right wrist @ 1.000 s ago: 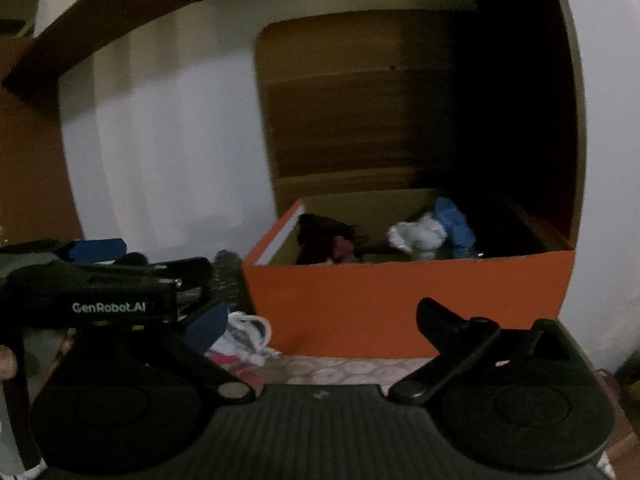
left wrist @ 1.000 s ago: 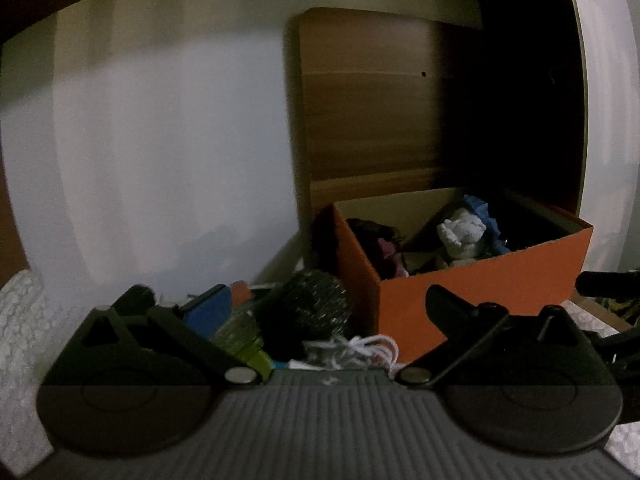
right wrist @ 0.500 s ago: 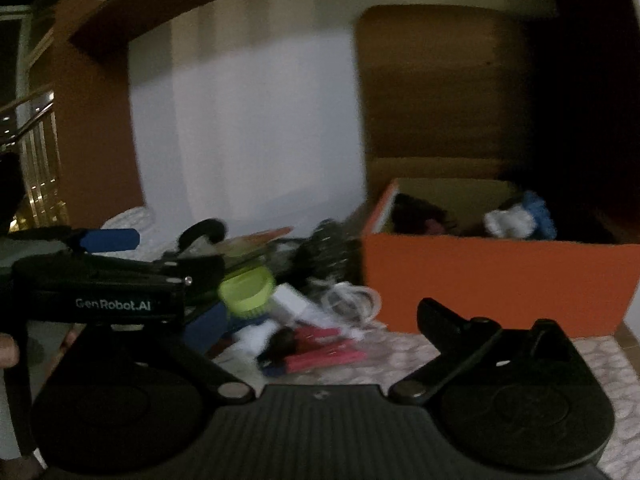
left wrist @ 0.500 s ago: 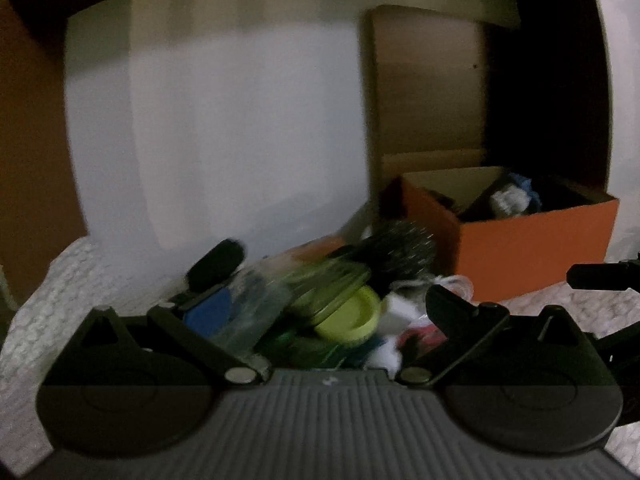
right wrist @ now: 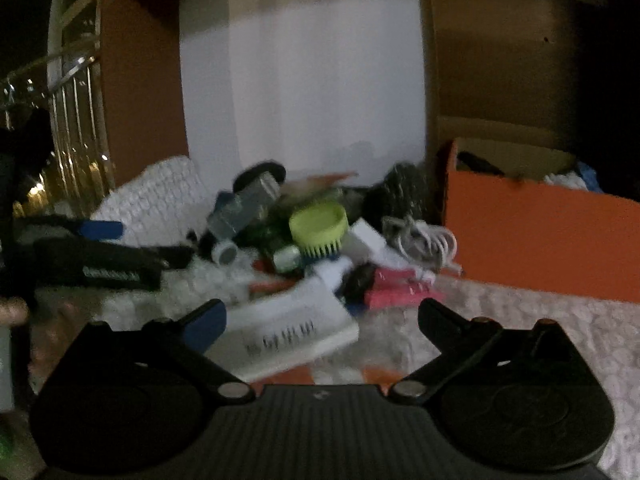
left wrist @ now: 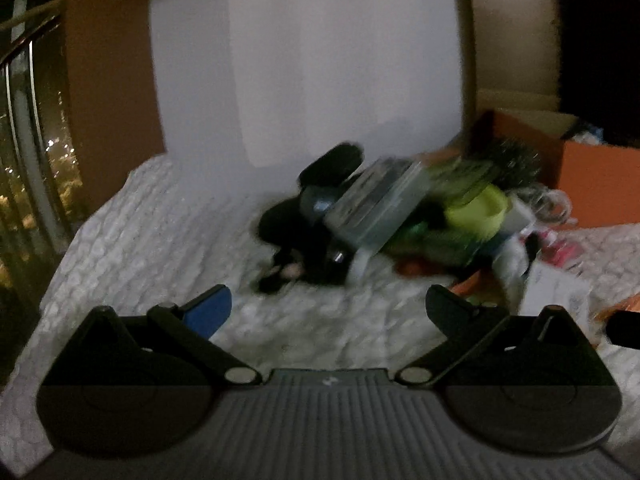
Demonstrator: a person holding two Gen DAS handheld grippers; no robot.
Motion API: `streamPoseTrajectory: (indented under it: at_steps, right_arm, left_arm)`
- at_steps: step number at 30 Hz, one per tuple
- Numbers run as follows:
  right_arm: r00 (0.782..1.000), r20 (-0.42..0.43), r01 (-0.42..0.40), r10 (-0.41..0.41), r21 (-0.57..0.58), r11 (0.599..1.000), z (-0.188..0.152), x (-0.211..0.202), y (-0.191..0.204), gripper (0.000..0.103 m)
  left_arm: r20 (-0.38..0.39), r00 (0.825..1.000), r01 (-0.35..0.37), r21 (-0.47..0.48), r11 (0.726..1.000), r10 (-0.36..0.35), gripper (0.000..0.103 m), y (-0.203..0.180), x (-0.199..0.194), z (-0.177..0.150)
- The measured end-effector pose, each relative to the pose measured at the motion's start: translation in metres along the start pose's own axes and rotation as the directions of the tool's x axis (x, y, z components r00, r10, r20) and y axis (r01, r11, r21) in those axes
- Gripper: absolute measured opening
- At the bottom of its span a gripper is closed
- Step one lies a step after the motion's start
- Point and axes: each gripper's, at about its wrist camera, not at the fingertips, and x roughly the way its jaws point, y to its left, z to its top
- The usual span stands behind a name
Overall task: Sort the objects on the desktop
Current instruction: 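Grasp the small black object with the left tool while the right tool grasps the orange clothespin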
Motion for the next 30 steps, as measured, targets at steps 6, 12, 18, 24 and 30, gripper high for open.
streamPoseTrajectory:
  at_steps: [6,12,18,24,30]
  right_arm:
    - [0.991,-0.057,0.124,-0.122,0.022,0.992,-0.021,0.0,-0.012,0.103]
    - [0.978,-0.116,0.178,-0.173,0.038,0.983,-0.027,0.015,-0.025,0.101]
    - [0.981,-0.137,0.144,-0.137,0.042,0.989,-0.026,0.03,-0.032,0.08]
    - [0.984,-0.138,0.118,-0.11,0.048,0.992,-0.012,0.045,-0.041,0.073]
    - [0.988,-0.132,0.092,-0.082,0.065,0.994,-0.012,0.049,-0.045,0.073]
  left_arm:
    - [-0.031,0.999,-0.008,0.019,1.0,0.009,0.103,0.008,0.012,-0.012]
    - [-0.062,0.998,0.014,-0.01,1.0,-0.014,0.103,0.019,0.026,-0.007]
    - [-0.103,0.994,0.032,-0.007,0.999,-0.033,0.103,0.021,0.04,-0.001]
    - [-0.111,0.993,0.039,0.005,0.999,-0.038,0.101,0.02,0.054,0.006]
    - [-0.16,0.986,0.036,-0.031,0.999,-0.041,0.093,0.042,0.066,0.006]
